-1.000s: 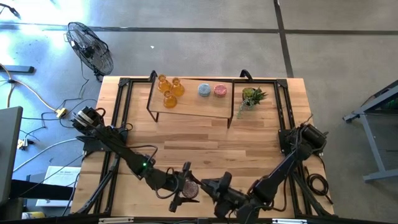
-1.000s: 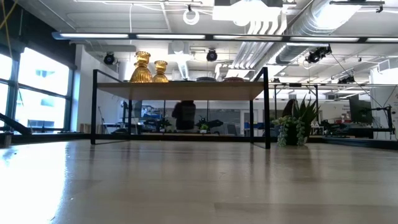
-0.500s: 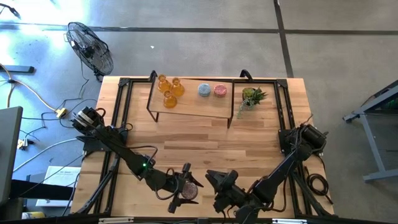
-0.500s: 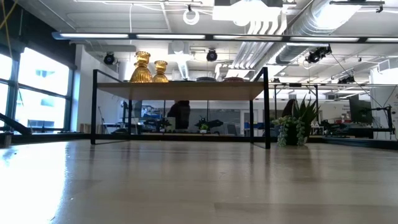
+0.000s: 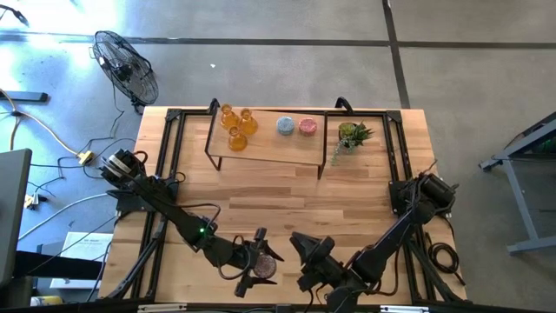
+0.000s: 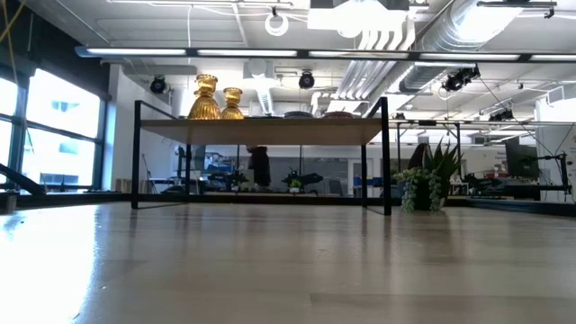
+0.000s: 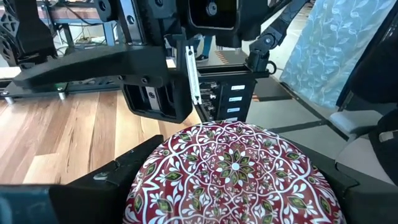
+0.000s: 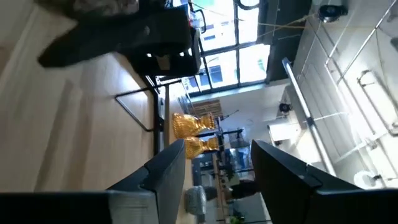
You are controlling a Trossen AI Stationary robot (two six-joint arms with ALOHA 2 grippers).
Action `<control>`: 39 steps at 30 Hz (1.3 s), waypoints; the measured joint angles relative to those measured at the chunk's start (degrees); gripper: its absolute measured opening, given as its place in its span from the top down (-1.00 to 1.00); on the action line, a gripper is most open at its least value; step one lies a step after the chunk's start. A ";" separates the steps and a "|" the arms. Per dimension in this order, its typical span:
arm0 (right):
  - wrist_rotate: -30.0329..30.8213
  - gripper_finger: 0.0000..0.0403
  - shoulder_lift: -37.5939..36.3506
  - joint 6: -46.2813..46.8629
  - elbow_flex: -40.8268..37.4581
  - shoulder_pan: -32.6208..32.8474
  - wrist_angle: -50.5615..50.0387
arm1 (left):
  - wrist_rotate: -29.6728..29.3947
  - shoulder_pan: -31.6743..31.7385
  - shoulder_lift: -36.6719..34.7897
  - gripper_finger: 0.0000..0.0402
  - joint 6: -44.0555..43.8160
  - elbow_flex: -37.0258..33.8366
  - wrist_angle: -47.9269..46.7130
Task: Pick & Place candle stick holders
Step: Put the red scented candle on the shelf
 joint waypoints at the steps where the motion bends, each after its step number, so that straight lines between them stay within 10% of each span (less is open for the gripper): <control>1: -0.28 0.12 0.06 0.71 0.00 0.00 0.33 | 0.00 0.00 0.00 -0.37 0.00 0.00 -0.04; 21: -2.45 0.09 0.09 6.45 0.09 0.11 1.30 | -0.07 0.00 0.02 -0.37 -0.02 -0.04 -0.23; 39: -7.07 -0.51 0.09 6.92 0.07 0.11 -1.46 | -0.07 0.00 0.04 -0.38 -0.44 -0.07 -0.50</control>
